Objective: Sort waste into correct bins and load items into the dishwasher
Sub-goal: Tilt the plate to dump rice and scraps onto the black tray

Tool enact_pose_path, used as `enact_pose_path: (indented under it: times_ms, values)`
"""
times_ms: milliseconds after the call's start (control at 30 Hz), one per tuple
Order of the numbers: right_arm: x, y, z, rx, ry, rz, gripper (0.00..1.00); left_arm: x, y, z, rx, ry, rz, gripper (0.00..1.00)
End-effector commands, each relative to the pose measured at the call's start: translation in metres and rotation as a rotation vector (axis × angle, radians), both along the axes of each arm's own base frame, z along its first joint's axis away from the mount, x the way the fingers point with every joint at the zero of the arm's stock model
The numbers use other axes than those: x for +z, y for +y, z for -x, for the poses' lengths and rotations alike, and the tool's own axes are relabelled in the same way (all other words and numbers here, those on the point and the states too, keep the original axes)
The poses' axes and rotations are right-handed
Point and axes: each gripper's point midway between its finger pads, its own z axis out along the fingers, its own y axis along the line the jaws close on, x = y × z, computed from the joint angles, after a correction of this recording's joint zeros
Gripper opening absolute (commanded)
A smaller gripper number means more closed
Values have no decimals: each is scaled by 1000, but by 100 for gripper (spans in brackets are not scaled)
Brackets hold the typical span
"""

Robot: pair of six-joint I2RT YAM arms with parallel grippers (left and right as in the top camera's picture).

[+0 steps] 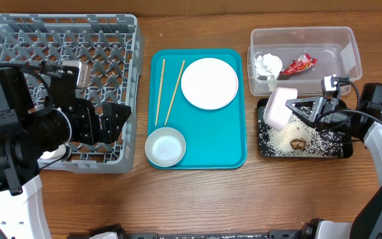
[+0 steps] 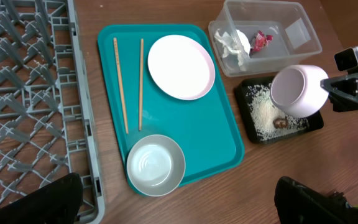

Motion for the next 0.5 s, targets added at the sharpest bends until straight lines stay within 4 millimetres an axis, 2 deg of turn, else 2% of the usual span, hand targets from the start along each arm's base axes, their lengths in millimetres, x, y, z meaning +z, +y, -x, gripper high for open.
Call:
enact_pose_path:
  times_ms: [0, 100, 333, 400, 467]
  values:
    - [13, 2, -4, 0, -1, 19, 4, 6, -2, 0, -14, -20, -9, 100]
    - [20, 12, -5, 8, -4, 114, 4, 6, -2, 0, -14, -21, -9, 100]
    - [-3, 38, -2, -39, 97, 729, 4, 6, -2, 0, -14, -24, -9, 100]
    - [-3, 53, -1, -8, 57, 784, 4, 6, -2, 0, -14, -23, -9, 100]
    - [-4, 59, -1, -13, 57, 800, 4, 5, -2, 0, -14, -19, -8, 100]
